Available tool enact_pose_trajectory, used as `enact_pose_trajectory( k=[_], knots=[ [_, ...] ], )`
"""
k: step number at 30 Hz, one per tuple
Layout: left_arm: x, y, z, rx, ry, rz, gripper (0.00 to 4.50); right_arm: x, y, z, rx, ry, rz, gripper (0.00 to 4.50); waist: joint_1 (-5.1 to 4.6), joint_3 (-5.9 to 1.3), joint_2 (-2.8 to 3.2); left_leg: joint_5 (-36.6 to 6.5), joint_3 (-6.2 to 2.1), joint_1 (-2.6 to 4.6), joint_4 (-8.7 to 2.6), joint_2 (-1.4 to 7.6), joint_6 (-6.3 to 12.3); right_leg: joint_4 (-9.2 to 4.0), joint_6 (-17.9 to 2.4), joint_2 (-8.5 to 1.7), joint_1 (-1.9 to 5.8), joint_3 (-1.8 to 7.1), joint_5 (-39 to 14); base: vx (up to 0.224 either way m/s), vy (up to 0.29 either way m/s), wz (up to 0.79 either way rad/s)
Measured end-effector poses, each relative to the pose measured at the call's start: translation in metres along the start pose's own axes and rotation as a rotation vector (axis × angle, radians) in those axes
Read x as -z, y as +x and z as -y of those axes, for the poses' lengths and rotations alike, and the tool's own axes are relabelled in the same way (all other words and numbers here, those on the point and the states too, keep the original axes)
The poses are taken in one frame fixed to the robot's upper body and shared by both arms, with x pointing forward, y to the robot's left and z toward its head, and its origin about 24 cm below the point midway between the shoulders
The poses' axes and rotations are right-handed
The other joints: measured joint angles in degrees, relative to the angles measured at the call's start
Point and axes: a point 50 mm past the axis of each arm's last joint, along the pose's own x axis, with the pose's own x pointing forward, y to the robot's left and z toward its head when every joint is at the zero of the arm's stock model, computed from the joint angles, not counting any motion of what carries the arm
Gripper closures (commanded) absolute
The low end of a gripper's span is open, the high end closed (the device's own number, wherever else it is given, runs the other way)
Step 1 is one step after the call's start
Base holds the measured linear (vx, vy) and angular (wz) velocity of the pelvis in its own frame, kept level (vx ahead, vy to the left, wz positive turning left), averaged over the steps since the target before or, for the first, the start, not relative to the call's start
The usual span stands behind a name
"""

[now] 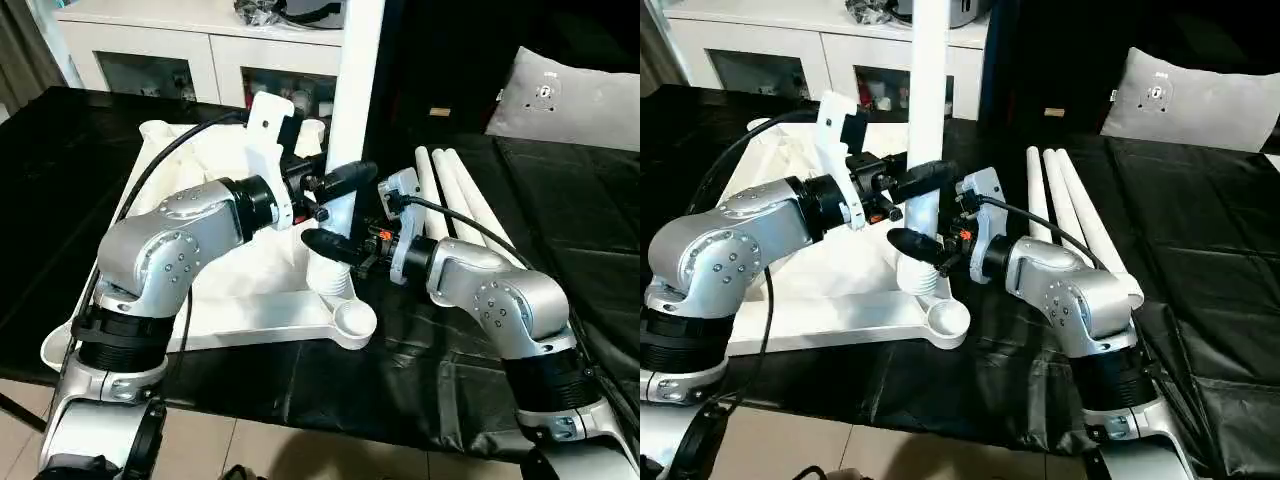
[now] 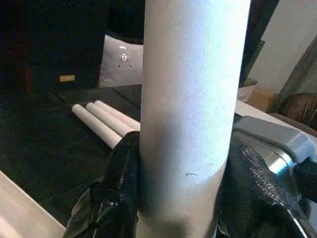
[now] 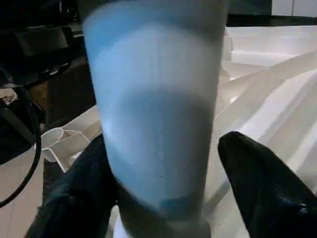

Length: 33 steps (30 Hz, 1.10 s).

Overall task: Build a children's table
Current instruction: Insert table leg to table base

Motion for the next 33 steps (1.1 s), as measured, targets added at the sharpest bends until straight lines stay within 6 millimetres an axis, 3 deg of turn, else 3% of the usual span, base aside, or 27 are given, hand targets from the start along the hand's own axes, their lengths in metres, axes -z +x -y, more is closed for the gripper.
enact_pose_trajectory(
  k=[9, 12, 19, 25, 26, 33],
  knots=[
    [-0.0004, 0.0016, 0.0016, 0.01, 0.009, 0.006, 2.62, 0.0023, 0.0006, -0.0017, -0.022, 0.02, -0.018, 2.21, 0.01, 0.0, 0.0, 0.0, 0.0, 0.0, 0.0, 0.0, 0.0, 0.0, 0.0, 0.0, 0.0, 0.0, 0.0, 0.0, 0.0, 0.0],
    [-0.0001, 0.002, 0.0017, 0.01, 0.013, 0.003, 2.62, 0.0025, 0.0008, -0.0018, -0.022, 0.019, -0.02, 2.21, 0.01, 0.0, 0.0, 0.0, 0.0, 0.0, 0.0, 0.0, 0.0, 0.0, 0.0, 0.0, 0.0, 0.0, 0.0, 0.0, 0.0, 0.0],
    [0.0006, 0.0024, 0.0026, 0.024, 0.02, -0.003, 2.62, 0.0053, 0.0024, 0.0001, -0.015, 0.044, -0.021, 1.42, 0.02, 0.0, 0.0, 0.0, 0.0, 0.0, 0.0, 0.0, 0.0, 0.0, 0.0, 0.0, 0.0, 0.0, 0.0, 0.0, 0.0, 0.0],
    [0.0007, 0.0026, 0.003, 0.031, 0.021, -0.004, 2.62, 0.0068, 0.0021, 0.0011, -0.009, 0.05, -0.031, 1.42, 0.0, 0.0, 0.0, 0.0, 0.0, 0.0, 0.0, 0.0, -0.01, 0.0, 0.0, 0.0, 0.0, 0.0, 0.0, 0.0, 0.0, 0.0],
    [0.0007, 0.0026, 0.0032, 0.035, 0.022, -0.004, 2.62, 0.0069, 0.002, 0.001, -0.012, 0.051, -0.032, 1.67, 0.01, 0.0, 0.0, 0.0, 0.0, 0.0, 0.0, 0.0, -0.01, 0.0, 0.0, 0.0, 0.0, 0.0, 0.0, 0.0, 0.0, 0.0],
    [0.0009, 0.0024, 0.0032, 0.039, 0.025, -0.007, 2.62, 0.007, 0.0031, -0.0013, -0.036, 0.048, -0.033, 2.18, 0.01, 0.0, 0.0, 0.0, 0.0, 0.0, 0.0, 0.0, -0.01, 0.0, 0.0, 0.0, 0.0, 0.0, 0.0, 0.0, 0.0, 0.0]
  ],
)
